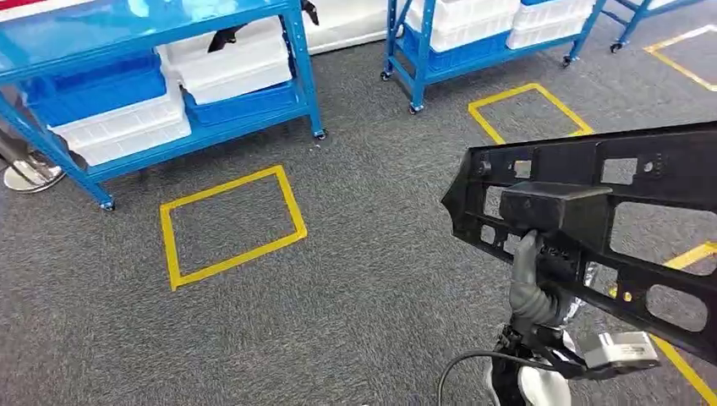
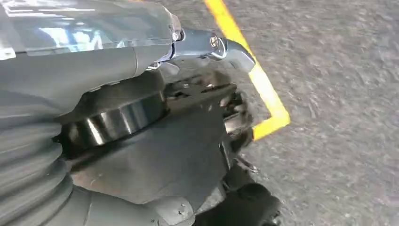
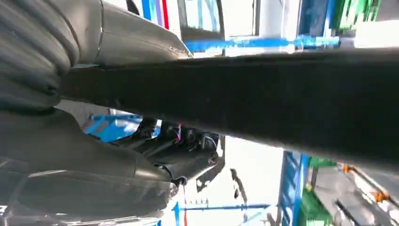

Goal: Take the parts from the cabinet and place them on the table.

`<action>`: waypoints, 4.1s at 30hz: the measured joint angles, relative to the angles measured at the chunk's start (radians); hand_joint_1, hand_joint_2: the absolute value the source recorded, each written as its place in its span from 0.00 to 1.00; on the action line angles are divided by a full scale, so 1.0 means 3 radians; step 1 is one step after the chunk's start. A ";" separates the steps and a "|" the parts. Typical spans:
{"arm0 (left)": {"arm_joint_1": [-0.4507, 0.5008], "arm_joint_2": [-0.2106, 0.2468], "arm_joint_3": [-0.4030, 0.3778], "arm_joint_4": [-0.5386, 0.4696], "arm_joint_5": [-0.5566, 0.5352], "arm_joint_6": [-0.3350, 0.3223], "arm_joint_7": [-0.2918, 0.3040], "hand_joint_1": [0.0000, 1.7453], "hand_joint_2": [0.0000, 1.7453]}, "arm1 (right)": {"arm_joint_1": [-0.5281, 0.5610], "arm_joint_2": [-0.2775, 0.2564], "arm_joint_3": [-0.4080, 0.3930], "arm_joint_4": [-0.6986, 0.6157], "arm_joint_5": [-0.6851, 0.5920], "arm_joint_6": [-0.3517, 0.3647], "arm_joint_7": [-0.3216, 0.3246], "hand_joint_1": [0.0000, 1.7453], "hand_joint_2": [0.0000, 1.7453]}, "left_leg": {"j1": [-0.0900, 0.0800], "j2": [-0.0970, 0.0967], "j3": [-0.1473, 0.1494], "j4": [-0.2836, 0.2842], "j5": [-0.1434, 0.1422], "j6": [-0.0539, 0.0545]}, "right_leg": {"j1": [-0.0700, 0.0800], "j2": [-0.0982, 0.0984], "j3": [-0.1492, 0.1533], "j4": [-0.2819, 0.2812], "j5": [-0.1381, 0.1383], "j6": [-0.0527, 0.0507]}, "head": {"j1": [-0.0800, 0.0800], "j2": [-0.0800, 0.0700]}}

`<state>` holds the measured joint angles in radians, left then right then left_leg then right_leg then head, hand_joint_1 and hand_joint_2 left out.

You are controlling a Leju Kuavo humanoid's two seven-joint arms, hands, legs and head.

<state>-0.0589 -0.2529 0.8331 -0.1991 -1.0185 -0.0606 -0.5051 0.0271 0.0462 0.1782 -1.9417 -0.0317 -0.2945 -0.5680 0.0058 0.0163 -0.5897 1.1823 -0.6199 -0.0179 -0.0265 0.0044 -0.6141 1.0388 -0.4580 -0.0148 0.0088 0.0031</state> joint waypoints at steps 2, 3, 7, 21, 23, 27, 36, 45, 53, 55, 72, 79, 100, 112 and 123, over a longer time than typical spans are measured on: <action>0.0008 0.0001 0.0000 0.0000 -0.0017 0.0001 0.0019 0.00 1.00 | 0.0007 0.0000 -0.0001 0.0004 0.0000 -0.0006 0.0003 1.00 1.00 | -0.0002 -0.0025 -0.0212 0.0474 -0.0162 0.0007 | 0.0024 0.0081 -0.0018 0.0002 0.0011 -0.0015 | 0.0000 0.0000; 0.0015 0.0001 0.0000 0.0000 -0.0028 0.0004 0.0024 0.00 1.00 | 0.0015 -0.0001 -0.0001 0.0005 0.0000 -0.0010 0.0005 1.00 1.00 | -0.0005 -0.0025 -0.0224 0.0498 -0.0117 0.0021 | 0.0036 0.0128 -0.0020 0.0002 0.0015 -0.0020 | 0.0001 0.0000; 0.0025 -0.0003 -0.0001 0.0000 -0.0071 0.0005 0.0052 0.00 1.00 | 0.0043 0.0000 -0.0006 0.0004 0.0000 -0.0010 0.0005 1.00 1.00 | -0.0034 -0.0278 0.0207 -0.0468 0.0394 0.0162 | 0.0048 0.0299 -0.0007 -0.0001 0.0033 -0.0017 | 0.0003 0.0000; 0.0058 -0.0028 -0.0005 0.0003 -0.0104 0.0030 0.0079 0.00 1.00 | 0.0202 -0.0001 -0.0078 -0.0111 0.0103 -0.0084 -0.0072 1.00 1.00 | -0.0020 0.0193 0.0258 -0.0682 0.0474 0.0189 | -0.0026 -0.0086 -0.0112 0.0291 -0.0073 0.0208 | 0.0031 0.0000; 0.0058 -0.0017 -0.0005 0.0003 -0.0108 0.0030 0.0078 0.00 1.00 | 0.0208 -0.0001 -0.0089 -0.0141 0.0130 -0.0090 -0.0081 1.00 1.00 | -0.0051 0.0241 0.0229 -0.0613 0.0413 0.0123 | 0.0001 -0.0262 0.0079 -0.0019 -0.0037 0.0174 | 0.0037 0.0000; 0.0057 -0.0010 -0.0005 0.0003 -0.0127 0.0033 0.0071 0.00 1.00 | 0.0252 -0.0008 -0.0116 -0.0202 0.0160 -0.0131 -0.0088 1.00 1.00 | -0.0048 0.0333 0.0272 -0.0594 0.0388 0.0064 | -0.0006 -0.0115 0.0051 -0.0022 -0.0025 0.0073 | 0.0015 0.0000; 0.0039 -0.0009 -0.0005 0.0003 -0.0144 0.0013 0.0041 0.00 1.00 | 0.0283 -0.0008 -0.0156 -0.0235 0.0207 -0.0174 -0.0086 1.00 1.00 | -0.0020 -0.0066 0.0061 -0.0039 0.0205 0.0079 | 0.0031 0.0235 0.0030 -0.0019 0.0010 0.0010 | -0.0009 0.0000; 0.0057 -0.0010 -0.0008 0.0004 -0.0156 -0.0015 0.0043 0.00 1.00 | 0.0303 -0.0009 -0.0189 -0.0277 0.0215 -0.0189 -0.0088 1.00 1.00 | -0.0015 -0.0101 0.0286 -0.0667 0.0447 0.0214 | 0.0042 0.0125 -0.0191 0.0259 -0.0138 0.0144 | 0.0009 0.0000; 0.0059 -0.0010 -0.0008 0.0004 -0.0169 0.0005 0.0051 0.00 1.00 | 0.0306 -0.0009 -0.0210 -0.0272 0.0220 -0.0180 -0.0075 1.00 1.00 | -0.0053 0.0234 0.0241 -0.0575 0.0389 0.0168 | 0.0018 -0.0280 0.0065 -0.0003 -0.0058 0.0188 | 0.0009 0.0000; 0.0064 -0.0010 -0.0008 0.0004 -0.0172 0.0010 0.0053 0.00 1.00 | 0.0305 -0.0009 -0.0210 -0.0268 0.0215 -0.0179 -0.0074 1.00 1.00 | -0.0073 0.0272 0.0239 -0.0555 0.0363 0.0132 | 0.0041 -0.0188 0.0061 0.0008 -0.0046 0.0102 | -0.0001 0.0000; 0.0045 -0.0014 -0.0017 0.0005 -0.0239 -0.0019 0.0056 0.00 1.00 | 0.0316 -0.0015 -0.0256 -0.0248 0.0191 -0.0123 -0.0073 1.00 1.00 | -0.0056 -0.0276 0.0240 -0.0514 0.0353 0.0142 | 0.0009 0.0445 -0.0044 -0.0005 0.0073 0.0095 | -0.0028 0.0000; 0.0066 -0.0011 -0.0023 0.0005 -0.0245 -0.0017 0.0057 0.00 1.00 | 0.0322 -0.0017 -0.0298 -0.0256 0.0221 -0.0123 -0.0074 1.00 1.00 | -0.0045 0.0058 0.0233 -0.0625 0.0442 0.0231 | 0.0029 0.0013 -0.0496 0.0963 -0.0425 0.0155 | 0.0006 0.0000; 0.0055 0.0008 -0.0023 0.0005 -0.0271 -0.0031 0.0044 0.00 1.00 | 0.0289 -0.0024 -0.0306 -0.0238 0.0243 -0.0125 -0.0031 1.00 1.00 | -0.0028 -0.0390 0.0198 -0.0481 0.0399 0.0122 | 0.0047 0.0344 0.0053 -0.0005 -0.0001 0.0019 | -0.0023 0.0000; 0.0076 0.0008 -0.0025 0.0005 -0.0284 -0.0024 0.0039 0.00 1.00 | 0.0281 -0.0029 -0.0347 -0.0210 0.0234 -0.0121 -0.0028 1.00 1.00 | -0.0048 0.0125 0.0226 -0.0612 0.0444 0.0233 | 0.0023 -0.0016 -0.0316 0.0715 -0.0268 0.0181 | 0.0018 0.0000; 0.0056 0.0015 -0.0025 0.0005 -0.0299 -0.0023 0.0025 0.00 1.00 | 0.0245 -0.0038 -0.0359 -0.0219 0.0239 -0.0113 -0.0032 1.00 1.00 | -0.0042 -0.0001 -0.0007 0.0036 -0.0003 0.0074 | 0.0040 -0.0014 0.0073 -0.0060 -0.0003 -0.0011 | -0.0008 0.0000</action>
<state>-0.0421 -0.2483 0.8255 -0.1976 -1.1082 -0.0675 -0.4974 0.1005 0.0347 0.0706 -2.0073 0.0401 -0.3284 -0.5776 -0.0069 0.0160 -0.5918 1.1931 -0.6207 0.0042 -0.0146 0.0004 -0.5923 1.0207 -0.4589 -0.0182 0.0065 0.0031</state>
